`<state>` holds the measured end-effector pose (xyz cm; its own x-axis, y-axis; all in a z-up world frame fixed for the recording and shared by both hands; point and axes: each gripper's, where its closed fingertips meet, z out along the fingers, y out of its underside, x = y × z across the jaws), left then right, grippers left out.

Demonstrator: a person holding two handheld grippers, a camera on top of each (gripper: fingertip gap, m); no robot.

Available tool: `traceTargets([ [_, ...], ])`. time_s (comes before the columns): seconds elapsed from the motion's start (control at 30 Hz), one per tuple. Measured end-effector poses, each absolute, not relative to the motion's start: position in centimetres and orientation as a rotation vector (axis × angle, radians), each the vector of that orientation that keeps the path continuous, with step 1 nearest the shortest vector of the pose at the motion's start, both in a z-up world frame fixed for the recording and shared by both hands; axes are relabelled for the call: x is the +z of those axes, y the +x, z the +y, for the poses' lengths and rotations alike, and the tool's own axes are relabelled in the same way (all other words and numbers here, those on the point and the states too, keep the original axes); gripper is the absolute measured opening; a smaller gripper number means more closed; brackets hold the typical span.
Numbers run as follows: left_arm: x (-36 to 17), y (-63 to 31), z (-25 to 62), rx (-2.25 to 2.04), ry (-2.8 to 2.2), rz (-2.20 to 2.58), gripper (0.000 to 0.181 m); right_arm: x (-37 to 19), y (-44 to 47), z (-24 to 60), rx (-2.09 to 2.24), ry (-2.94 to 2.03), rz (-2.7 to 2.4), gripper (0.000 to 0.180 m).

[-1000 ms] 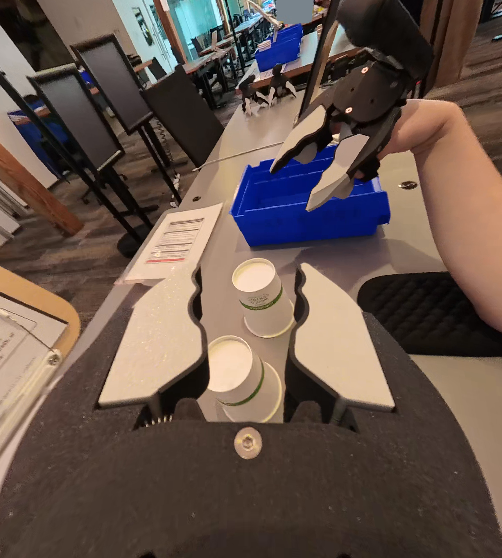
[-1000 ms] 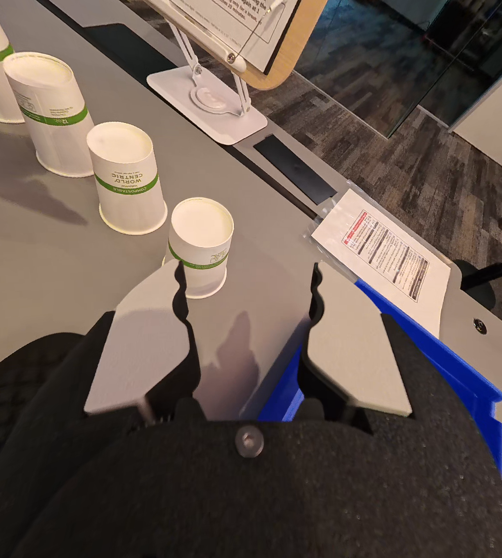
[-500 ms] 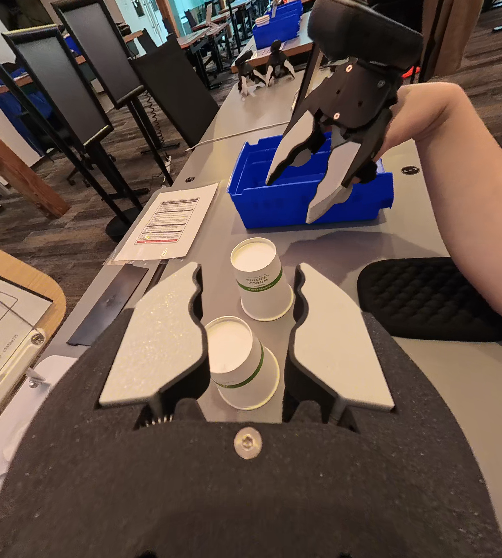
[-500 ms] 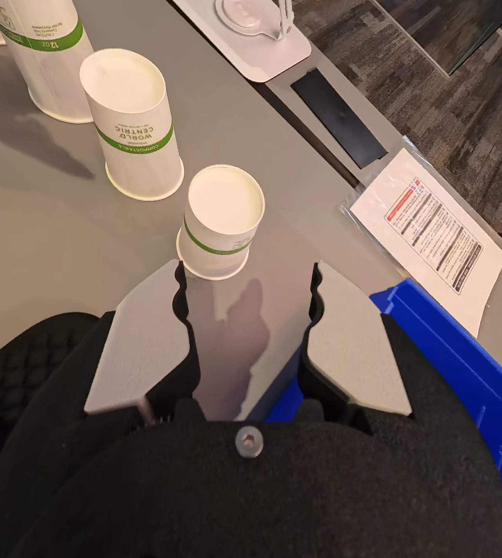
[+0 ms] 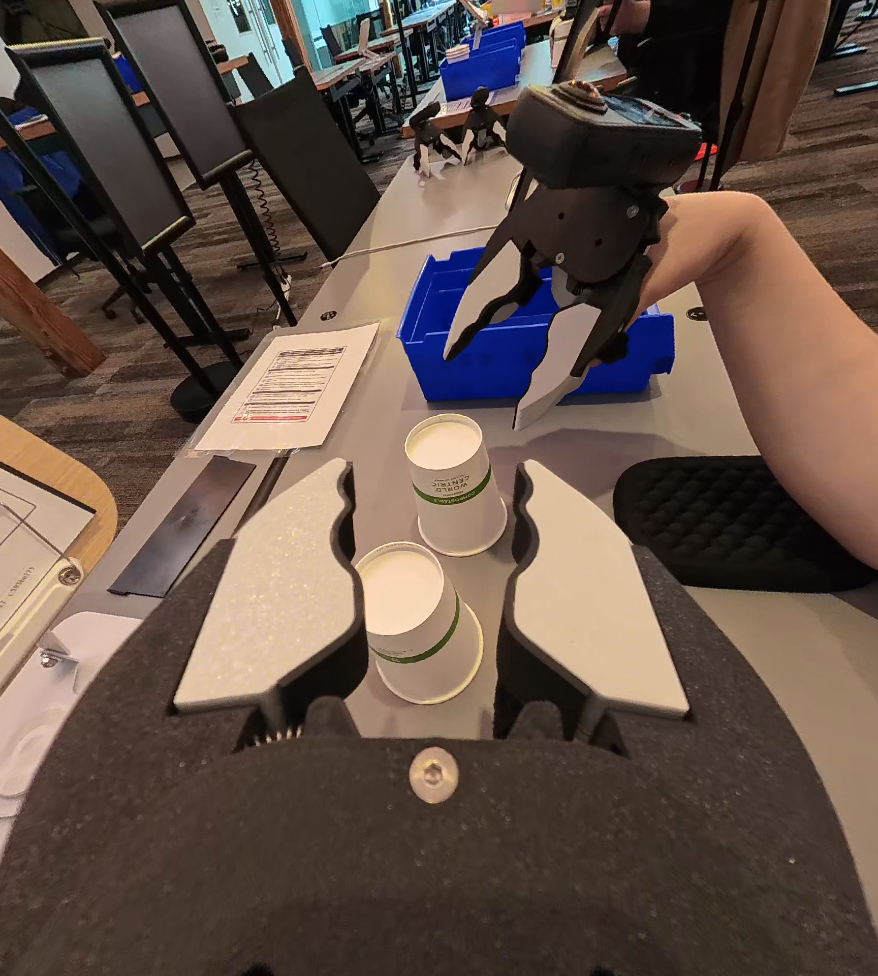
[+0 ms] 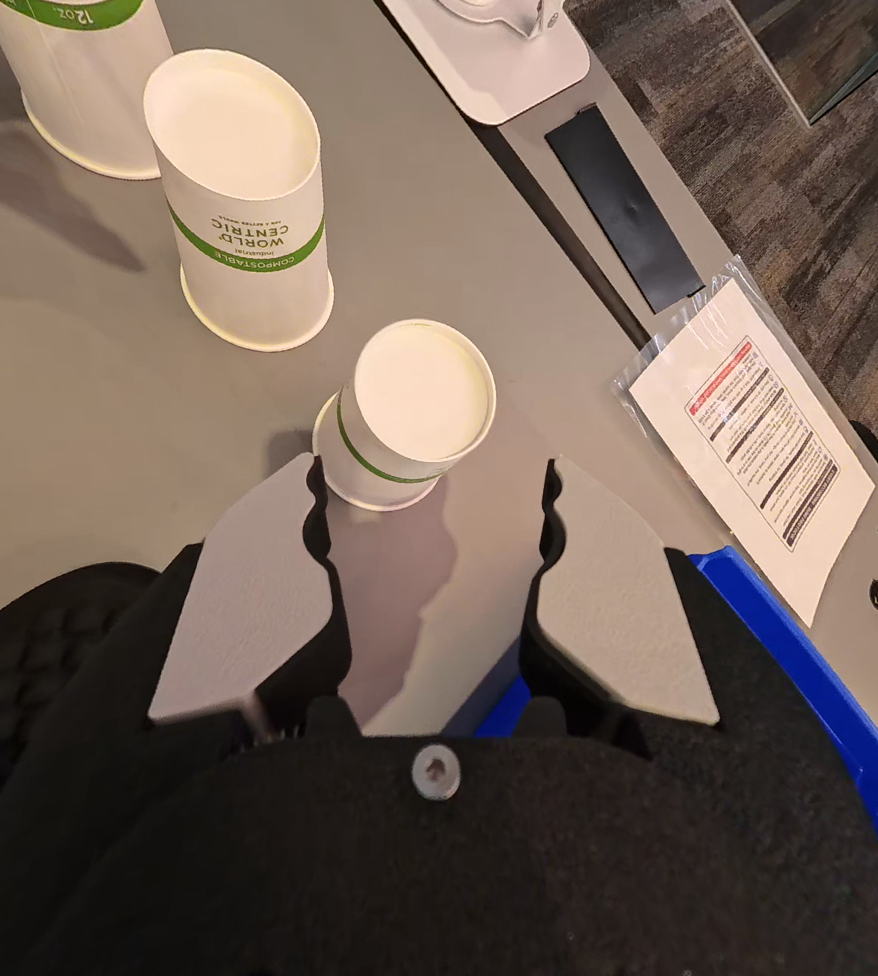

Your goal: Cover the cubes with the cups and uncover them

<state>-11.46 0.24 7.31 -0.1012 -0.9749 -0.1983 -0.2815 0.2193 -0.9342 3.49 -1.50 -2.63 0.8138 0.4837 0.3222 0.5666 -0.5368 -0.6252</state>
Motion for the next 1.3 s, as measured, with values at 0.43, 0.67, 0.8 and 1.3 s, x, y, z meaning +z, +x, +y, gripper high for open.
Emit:
traceTargets([
  [0.43,2.0,-8.0,-1.2,-0.719,-1.157,1.762,0.053,-0.7,6.8,-4.4,-0.101,-2.151,-0.602,0.075],
  [0.67,-0.5,-5.6,-2.0,-0.623,-1.133,1.873,0.051,-0.3,8.3,-6.1,-0.059,-2.102,-0.527,0.073],
  [0.8,-1.7,-3.9,-2.2,-0.549,-1.143,1.975,0.054,-0.2,8.4,-6.5,-0.005,-2.065,-0.511,0.072],
  [1.3,-5.8,1.9,0.7,-0.505,-1.53,2.195,0.096,-0.1,8.6,-7.3,0.071,-2.01,-0.492,0.071],
])
